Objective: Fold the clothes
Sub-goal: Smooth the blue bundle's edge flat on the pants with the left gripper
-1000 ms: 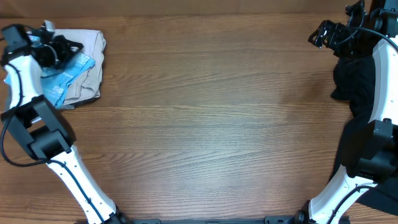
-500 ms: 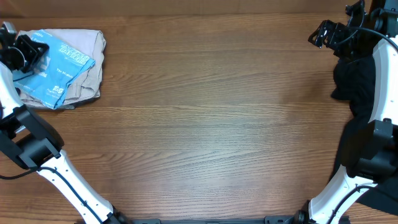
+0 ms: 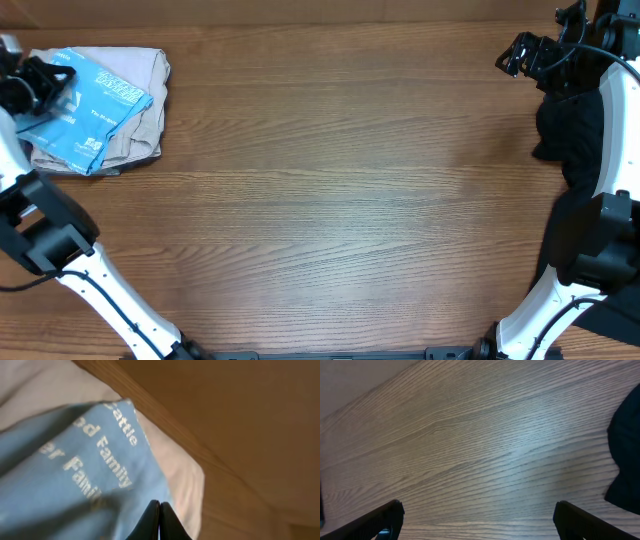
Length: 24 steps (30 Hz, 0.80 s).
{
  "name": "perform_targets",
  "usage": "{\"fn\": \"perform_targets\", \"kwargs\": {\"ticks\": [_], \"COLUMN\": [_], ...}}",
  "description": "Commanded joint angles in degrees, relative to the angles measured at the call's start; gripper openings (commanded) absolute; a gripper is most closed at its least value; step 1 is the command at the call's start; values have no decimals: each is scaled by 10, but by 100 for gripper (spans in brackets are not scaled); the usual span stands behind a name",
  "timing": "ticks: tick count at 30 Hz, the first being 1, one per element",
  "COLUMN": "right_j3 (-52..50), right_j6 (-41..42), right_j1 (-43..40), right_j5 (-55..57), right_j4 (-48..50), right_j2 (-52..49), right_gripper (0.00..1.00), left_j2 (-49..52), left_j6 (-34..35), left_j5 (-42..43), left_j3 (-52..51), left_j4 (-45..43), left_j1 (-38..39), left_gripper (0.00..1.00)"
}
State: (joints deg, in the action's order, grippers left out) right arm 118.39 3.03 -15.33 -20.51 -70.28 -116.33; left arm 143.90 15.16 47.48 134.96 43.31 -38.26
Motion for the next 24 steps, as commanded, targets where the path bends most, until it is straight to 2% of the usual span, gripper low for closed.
{"fn": "perform_targets", "kwargs": {"ticks": [1,6,10,13,24], "right_j3": [5,5,5,5,5], "right_j6": [2,2,2,2,2], "right_j1": [-2,-2,-2,-2,-2], "right_j5": [3,3,3,3,3], "right_j4": [1,1,1,1,1], "right_j2": [3,3,3,3,3], "right_gripper": [100,100,100,100,100], "left_j2": [-31,-42,-41,-41,-41], "left_j6": [7,-28,-71,-72,-53], "left_j5": [-3,-98,-156,-219,-326], "left_j3": [43,47,22,-4,-33], "left_j4": [56,179,233,217,172], "left_j1": [-45,-82,-86,-79,-78], "left_gripper": [4,4,4,4,4]}}
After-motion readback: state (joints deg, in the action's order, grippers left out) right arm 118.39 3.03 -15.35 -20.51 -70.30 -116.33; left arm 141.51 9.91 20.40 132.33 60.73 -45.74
